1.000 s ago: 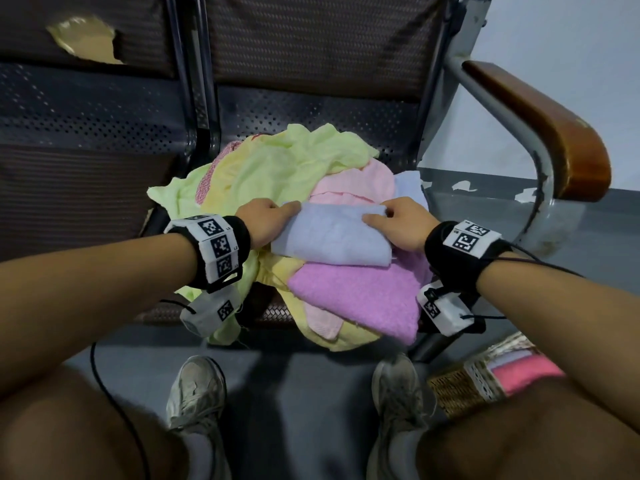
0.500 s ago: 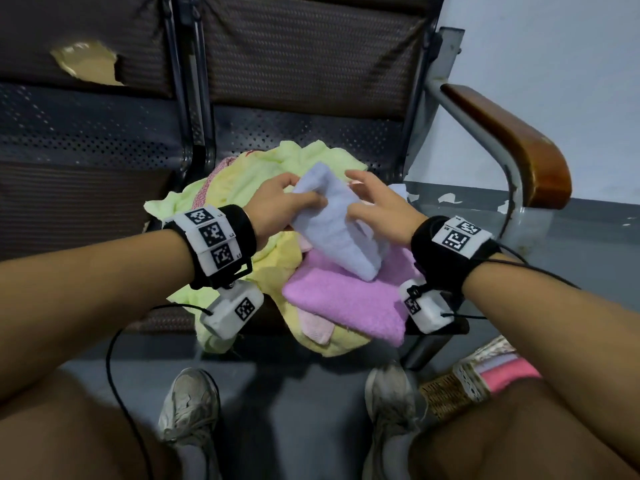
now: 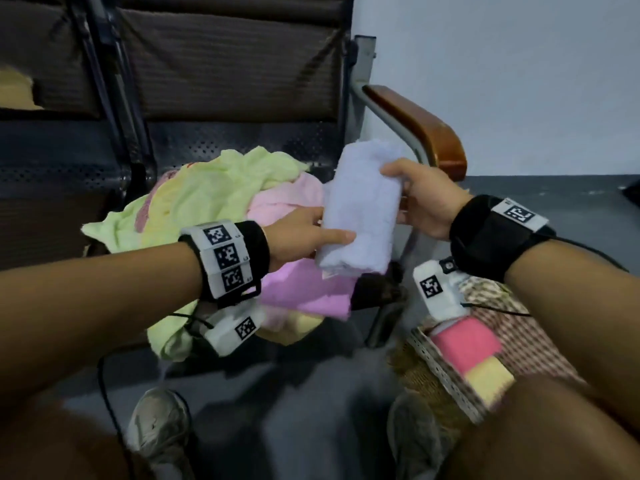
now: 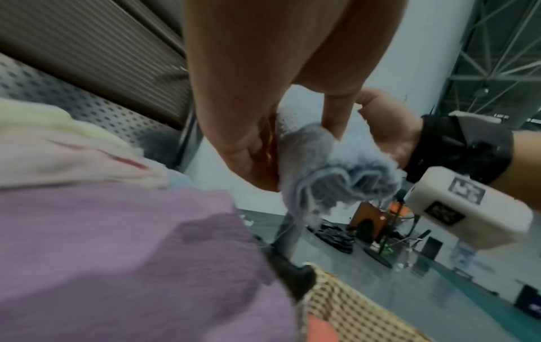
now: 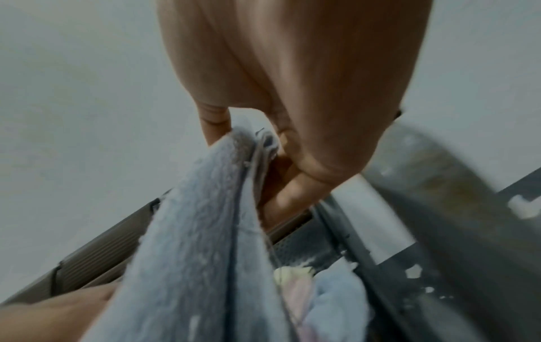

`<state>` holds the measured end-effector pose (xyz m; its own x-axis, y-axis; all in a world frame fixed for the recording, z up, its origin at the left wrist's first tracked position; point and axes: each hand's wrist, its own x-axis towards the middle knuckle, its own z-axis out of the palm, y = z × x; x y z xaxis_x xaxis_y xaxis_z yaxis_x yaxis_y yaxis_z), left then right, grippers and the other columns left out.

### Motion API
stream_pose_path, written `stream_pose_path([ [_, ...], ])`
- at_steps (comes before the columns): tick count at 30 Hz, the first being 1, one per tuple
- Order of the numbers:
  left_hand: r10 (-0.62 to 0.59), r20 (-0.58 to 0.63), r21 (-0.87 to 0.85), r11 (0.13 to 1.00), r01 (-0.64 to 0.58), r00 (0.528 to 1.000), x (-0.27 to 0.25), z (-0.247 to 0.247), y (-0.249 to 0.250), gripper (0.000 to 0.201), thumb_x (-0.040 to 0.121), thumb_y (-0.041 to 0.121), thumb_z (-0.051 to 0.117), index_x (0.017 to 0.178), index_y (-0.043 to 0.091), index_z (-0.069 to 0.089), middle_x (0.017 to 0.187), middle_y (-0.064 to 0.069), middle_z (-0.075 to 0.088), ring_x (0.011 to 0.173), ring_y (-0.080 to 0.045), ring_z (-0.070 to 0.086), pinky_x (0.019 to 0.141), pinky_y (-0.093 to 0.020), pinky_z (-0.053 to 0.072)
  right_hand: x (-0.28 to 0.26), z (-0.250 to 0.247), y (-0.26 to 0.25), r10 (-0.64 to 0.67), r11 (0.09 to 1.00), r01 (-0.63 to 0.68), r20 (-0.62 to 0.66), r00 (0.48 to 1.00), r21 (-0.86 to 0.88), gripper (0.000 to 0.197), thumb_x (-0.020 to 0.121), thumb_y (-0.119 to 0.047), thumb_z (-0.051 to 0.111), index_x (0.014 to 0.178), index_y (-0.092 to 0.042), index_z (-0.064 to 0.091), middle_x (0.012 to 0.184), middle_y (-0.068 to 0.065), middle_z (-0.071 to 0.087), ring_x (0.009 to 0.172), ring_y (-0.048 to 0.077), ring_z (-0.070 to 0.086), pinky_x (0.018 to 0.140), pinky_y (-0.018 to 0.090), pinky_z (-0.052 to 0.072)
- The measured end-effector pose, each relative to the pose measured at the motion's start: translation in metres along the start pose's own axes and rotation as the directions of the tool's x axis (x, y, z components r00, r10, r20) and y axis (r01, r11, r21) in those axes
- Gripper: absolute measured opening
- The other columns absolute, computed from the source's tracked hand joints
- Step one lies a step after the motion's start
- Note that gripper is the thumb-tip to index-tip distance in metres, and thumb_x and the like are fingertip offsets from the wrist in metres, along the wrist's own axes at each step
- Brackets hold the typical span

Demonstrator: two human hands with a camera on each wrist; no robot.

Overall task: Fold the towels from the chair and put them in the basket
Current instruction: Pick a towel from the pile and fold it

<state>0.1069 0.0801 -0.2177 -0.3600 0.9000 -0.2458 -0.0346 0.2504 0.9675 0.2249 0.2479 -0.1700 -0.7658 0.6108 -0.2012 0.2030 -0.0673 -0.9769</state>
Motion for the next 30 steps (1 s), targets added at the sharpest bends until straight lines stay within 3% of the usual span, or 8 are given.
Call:
stream_pose_path([
  [7, -0.091, 0.182, 0.062, 0.995, 0.081, 0.979, 0.070, 0.139, -0.015, 0.037, 0.088, 0.003, 0.066, 0.125, -0.002, 0.061, 0.124, -0.016, 0.068, 0.115, -0.033, 0.065, 0.105, -0.045, 0.048, -0.039, -0.150, 0.066, 0.126, 0.992, -0.120, -0.218, 0.968, 0.039, 0.021, 0.087, -0.020, 0.056, 0.106, -0.016, 0.064, 0.086, -0.001, 0.069, 0.074, 0.013, 0.067, 0.061, 0.025, 0.055],
  [10, -0.171, 0.195, 0.184, 0.974, 0.135, 0.966, 0.098, 0.203, -0.043, 0.035, 0.085, 0.010, 0.070, 0.117, -0.003, 0.066, 0.117, -0.017, 0.070, 0.108, -0.034, 0.067, 0.099, -0.047, 0.052, -0.056, -0.204, 0.121, 0.239, 0.971, -0.216, -0.355, 0.904, 0.103, 0.016, 0.085, -0.017, 0.057, 0.100, -0.016, 0.063, 0.081, -0.001, 0.064, 0.069, 0.015, 0.063, 0.055, 0.022, 0.052],
  [13, -0.290, 0.222, 0.360, 0.912, 0.198, 0.931, 0.122, 0.259, -0.077, 0.040, 0.085, 0.020, 0.072, 0.119, 0.000, 0.065, 0.116, -0.011, 0.068, 0.102, -0.029, 0.065, 0.090, -0.037, 0.055, -0.071, -0.241, 0.185, 0.395, 0.919, -0.344, -0.429, 0.812, 0.196, 0.016, 0.085, -0.016, 0.058, 0.100, -0.012, 0.060, 0.078, 0.005, 0.057, 0.065, 0.019, 0.057, 0.052, 0.023, 0.048],
  [17, -0.423, 0.284, 0.593, 0.783, 0.189, 0.861, 0.145, 0.310, -0.121, 0.044, 0.092, 0.023, 0.067, 0.124, -0.007, 0.060, 0.106, -0.015, 0.059, 0.090, -0.023, 0.052, 0.063, -0.025, 0.037, -0.081, -0.269, 0.261, 0.559, 0.829, -0.481, -0.408, 0.722, 0.284, 0.019, 0.090, -0.012, 0.049, 0.107, -0.012, 0.057, 0.080, 0.009, 0.055, 0.068, 0.021, 0.054, 0.061, 0.029, 0.045],
  [20, -0.467, 0.216, 0.724, 0.666, 0.180, 0.857, 0.163, 0.332, -0.144, 0.044, 0.094, 0.024, 0.061, 0.128, -0.003, 0.057, 0.126, -0.019, 0.061, 0.109, -0.033, 0.060, 0.073, -0.030, 0.043, -0.081, -0.279, 0.304, 0.624, 0.781, -0.537, -0.375, 0.686, 0.319, 0.028, 0.093, -0.007, 0.047, 0.118, -0.009, 0.058, 0.100, 0.017, 0.062, 0.083, 0.027, 0.061, 0.078, 0.038, 0.052],
  [24, -0.514, 0.173, 0.844, 0.517, 0.143, 0.840, 0.180, 0.353, -0.161, 0.046, 0.100, 0.028, 0.052, 0.138, 0.002, 0.050, 0.139, -0.016, 0.054, 0.126, -0.032, 0.053, 0.102, -0.036, 0.045, -0.079, -0.285, 0.343, 0.679, 0.731, -0.601, -0.433, 0.593, 0.322, 0.024, 0.089, -0.005, 0.052, 0.111, -0.003, 0.062, 0.104, 0.022, 0.063, 0.093, 0.035, 0.063, 0.091, 0.050, 0.054],
  [28, -0.536, 0.213, 0.874, 0.479, 0.086, 0.817, 0.185, 0.355, -0.182, 0.036, 0.095, 0.021, 0.059, 0.126, 0.004, 0.062, 0.128, -0.014, 0.064, 0.117, -0.029, 0.062, 0.083, -0.030, 0.047, -0.076, -0.287, 0.375, 0.697, 0.685, -0.698, -0.469, 0.542, 0.211, 0.041, 0.077, -0.018, 0.064, 0.110, 0.006, 0.065, 0.106, 0.021, 0.068, 0.101, 0.035, 0.066, 0.094, 0.049, 0.055],
  [30, -0.550, 0.196, 0.863, 0.490, 0.124, 0.812, 0.186, 0.354, -0.188, 0.036, 0.093, 0.019, 0.060, 0.126, 0.003, 0.063, 0.126, -0.016, 0.065, 0.115, -0.031, 0.062, 0.084, -0.030, 0.049, -0.075, -0.288, 0.381, 0.690, 0.681, -0.710, -0.481, 0.541, 0.179, 0.053, 0.068, -0.022, 0.067, 0.111, 0.008, 0.066, 0.101, 0.023, 0.072, 0.095, 0.038, 0.070, 0.089, 0.052, 0.058],
])
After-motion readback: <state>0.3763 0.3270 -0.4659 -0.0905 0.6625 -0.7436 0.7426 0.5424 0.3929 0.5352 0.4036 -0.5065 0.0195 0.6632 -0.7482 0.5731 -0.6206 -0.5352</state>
